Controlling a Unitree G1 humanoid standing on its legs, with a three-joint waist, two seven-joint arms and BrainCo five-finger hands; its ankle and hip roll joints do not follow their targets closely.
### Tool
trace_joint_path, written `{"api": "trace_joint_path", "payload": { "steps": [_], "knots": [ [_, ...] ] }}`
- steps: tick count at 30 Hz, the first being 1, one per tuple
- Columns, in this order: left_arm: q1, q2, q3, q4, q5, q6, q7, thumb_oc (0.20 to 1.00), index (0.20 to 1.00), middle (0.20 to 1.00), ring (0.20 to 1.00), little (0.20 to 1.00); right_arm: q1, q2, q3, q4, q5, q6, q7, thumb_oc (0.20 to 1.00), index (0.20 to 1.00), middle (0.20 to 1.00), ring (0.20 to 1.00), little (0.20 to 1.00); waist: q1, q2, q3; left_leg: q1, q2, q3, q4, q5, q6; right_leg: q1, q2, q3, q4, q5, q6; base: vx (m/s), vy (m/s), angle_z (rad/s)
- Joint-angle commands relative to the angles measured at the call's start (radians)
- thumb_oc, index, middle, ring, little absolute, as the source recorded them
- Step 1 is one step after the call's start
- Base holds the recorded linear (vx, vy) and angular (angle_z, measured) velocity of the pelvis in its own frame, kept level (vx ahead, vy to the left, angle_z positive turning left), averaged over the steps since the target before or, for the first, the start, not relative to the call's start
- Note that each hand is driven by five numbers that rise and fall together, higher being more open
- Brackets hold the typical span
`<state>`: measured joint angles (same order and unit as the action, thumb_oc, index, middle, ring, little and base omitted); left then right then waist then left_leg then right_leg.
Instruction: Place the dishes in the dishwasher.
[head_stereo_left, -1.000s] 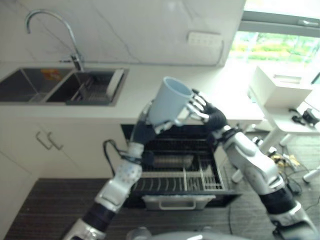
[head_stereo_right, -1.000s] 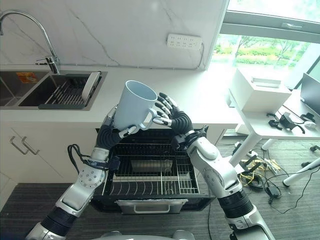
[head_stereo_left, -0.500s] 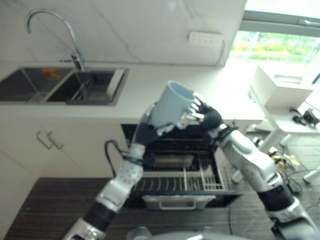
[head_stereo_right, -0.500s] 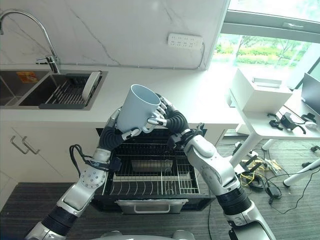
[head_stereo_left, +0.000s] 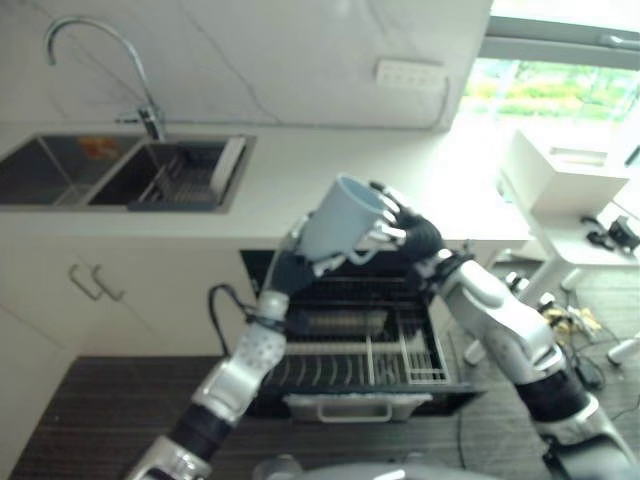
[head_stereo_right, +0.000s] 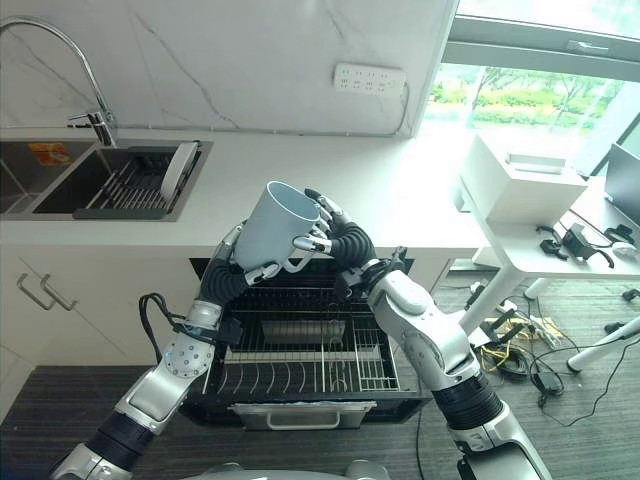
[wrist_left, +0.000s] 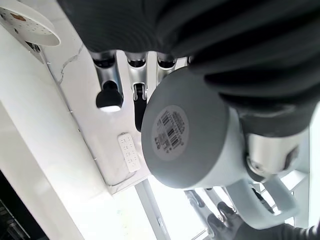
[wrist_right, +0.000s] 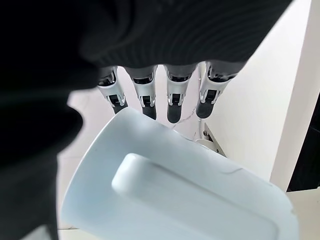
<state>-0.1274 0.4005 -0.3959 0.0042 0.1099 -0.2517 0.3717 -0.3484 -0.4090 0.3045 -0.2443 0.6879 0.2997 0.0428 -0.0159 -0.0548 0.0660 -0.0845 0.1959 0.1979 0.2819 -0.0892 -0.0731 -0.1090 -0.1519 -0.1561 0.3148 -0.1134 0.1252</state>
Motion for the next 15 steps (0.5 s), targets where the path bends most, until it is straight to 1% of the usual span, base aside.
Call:
{"api": "trace_joint_path", "payload": {
  "steps": [1, 6, 8, 15],
  "knots": [
    [-0.102, 0.021, -0.045, -0.028, 0.048, -0.09, 0.026, 0.2, 0.2, 0.2, 0.2, 0.2, -0.117, 0.032, -0.037, -0.06, 0.016, -0.036, -0.001, 1.0, 1.0, 1.0, 1.0, 1.0, 0.009, -0.011, 0.01, 0.039, 0.013, -0.017, 0.018, -0.132, -0.009, 0.03, -0.061, 0.023, -0.015, -0.026, 0.057, 0.0, 0.0, 0.0],
    [-0.103, 0.019, -0.046, -0.042, 0.046, -0.109, 0.042, 0.2, 0.2, 0.2, 0.2, 0.2, -0.123, 0.04, -0.03, -0.058, 0.052, -0.03, -0.019, 1.0, 1.0, 1.0, 1.0, 1.0, 0.011, -0.012, 0.011, 0.041, 0.013, -0.016, 0.018, -0.134, -0.009, 0.03, -0.064, 0.019, -0.015, -0.023, 0.058, -0.01, -0.004, 0.0],
    [-0.101, 0.015, -0.042, -0.053, 0.045, -0.118, 0.055, 0.2, 0.2, 0.2, 0.2, 0.2, -0.121, 0.05, -0.031, -0.056, 0.112, -0.03, -0.032, 1.0, 1.0, 1.0, 1.0, 1.0, 0.013, -0.012, 0.01, 0.042, 0.011, -0.019, 0.018, -0.135, -0.007, 0.03, -0.065, 0.016, -0.015, -0.022, 0.058, 0.0, 0.0, 0.0],
    [-0.096, 0.01, -0.045, -0.053, 0.049, -0.125, 0.081, 0.2, 0.2, 0.2, 0.2, 0.2, -0.113, 0.081, -0.025, -0.044, 0.171, -0.05, -0.053, 1.0, 1.0, 1.0, 1.0, 1.0, 0.016, -0.013, 0.011, 0.04, 0.012, -0.021, 0.018, -0.135, -0.005, 0.029, -0.062, 0.015, -0.015, -0.024, 0.055, 0.01, -0.002, 0.06]
  ]
}}
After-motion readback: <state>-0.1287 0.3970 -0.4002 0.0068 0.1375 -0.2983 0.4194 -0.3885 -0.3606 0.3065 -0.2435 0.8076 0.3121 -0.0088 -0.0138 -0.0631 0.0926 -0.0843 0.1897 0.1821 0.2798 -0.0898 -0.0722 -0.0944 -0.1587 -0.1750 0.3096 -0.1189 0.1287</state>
